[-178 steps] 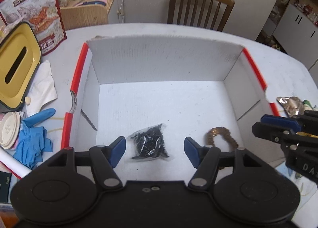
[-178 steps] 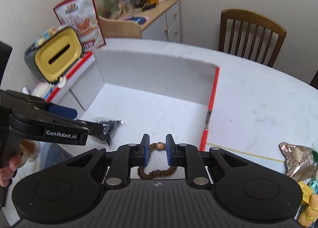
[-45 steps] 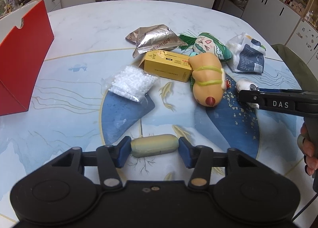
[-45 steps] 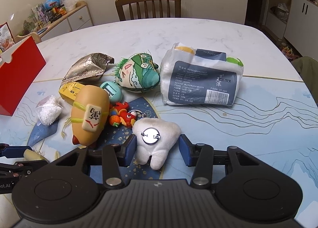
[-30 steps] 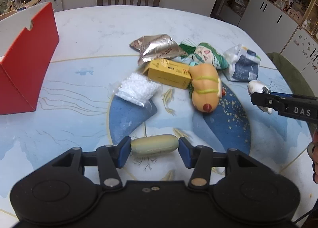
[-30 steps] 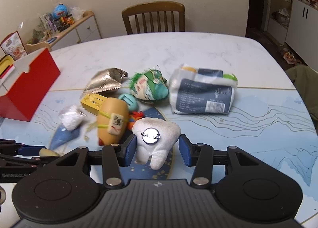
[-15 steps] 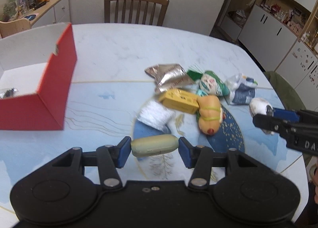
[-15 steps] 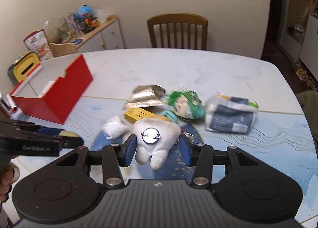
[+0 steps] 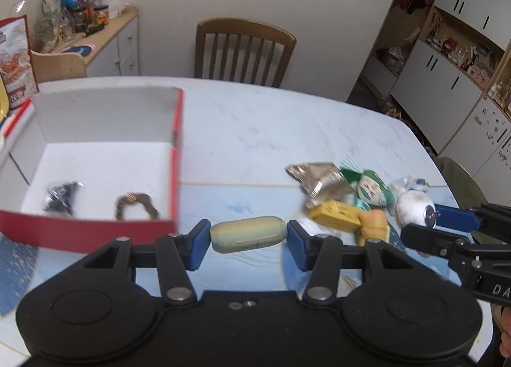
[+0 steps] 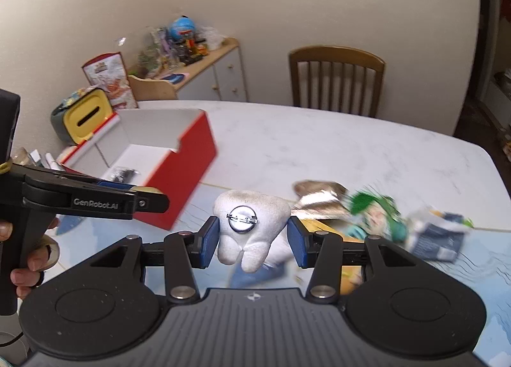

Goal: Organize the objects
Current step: 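Carry the cylinder with left tool while right tool carries the tooth plush to the box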

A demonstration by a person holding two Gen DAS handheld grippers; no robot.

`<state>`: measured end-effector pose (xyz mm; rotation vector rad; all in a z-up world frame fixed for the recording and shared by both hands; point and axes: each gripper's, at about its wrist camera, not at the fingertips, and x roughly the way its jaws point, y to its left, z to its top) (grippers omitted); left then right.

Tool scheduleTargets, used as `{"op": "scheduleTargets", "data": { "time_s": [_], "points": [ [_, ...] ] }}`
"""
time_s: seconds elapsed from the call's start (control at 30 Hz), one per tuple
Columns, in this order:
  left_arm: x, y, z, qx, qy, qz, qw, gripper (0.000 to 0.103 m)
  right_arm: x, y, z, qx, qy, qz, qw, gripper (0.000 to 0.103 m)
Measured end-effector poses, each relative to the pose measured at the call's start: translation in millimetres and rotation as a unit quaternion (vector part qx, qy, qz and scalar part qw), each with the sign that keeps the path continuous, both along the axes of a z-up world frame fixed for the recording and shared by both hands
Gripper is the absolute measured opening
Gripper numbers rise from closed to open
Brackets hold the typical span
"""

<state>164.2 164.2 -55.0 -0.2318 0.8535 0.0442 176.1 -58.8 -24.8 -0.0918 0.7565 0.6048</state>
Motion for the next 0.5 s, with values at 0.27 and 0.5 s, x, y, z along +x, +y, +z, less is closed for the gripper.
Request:
{"op": "scheduleTargets", "data": {
  "time_s": [0.27, 0.5],
  "points": [
    [0, 49, 13, 0.016, -0.012, 0.011, 0.9997, 0.051, 0, 63, 12, 0.007, -0.015, 0.024, 1.0, 0.046],
    [4, 87, 17, 0.026, -0.018, 0.017, 0.9993, 0.051, 5, 115, 15, 0.008, -0.021, 0.037, 0.999, 0.046]
  ]
}}
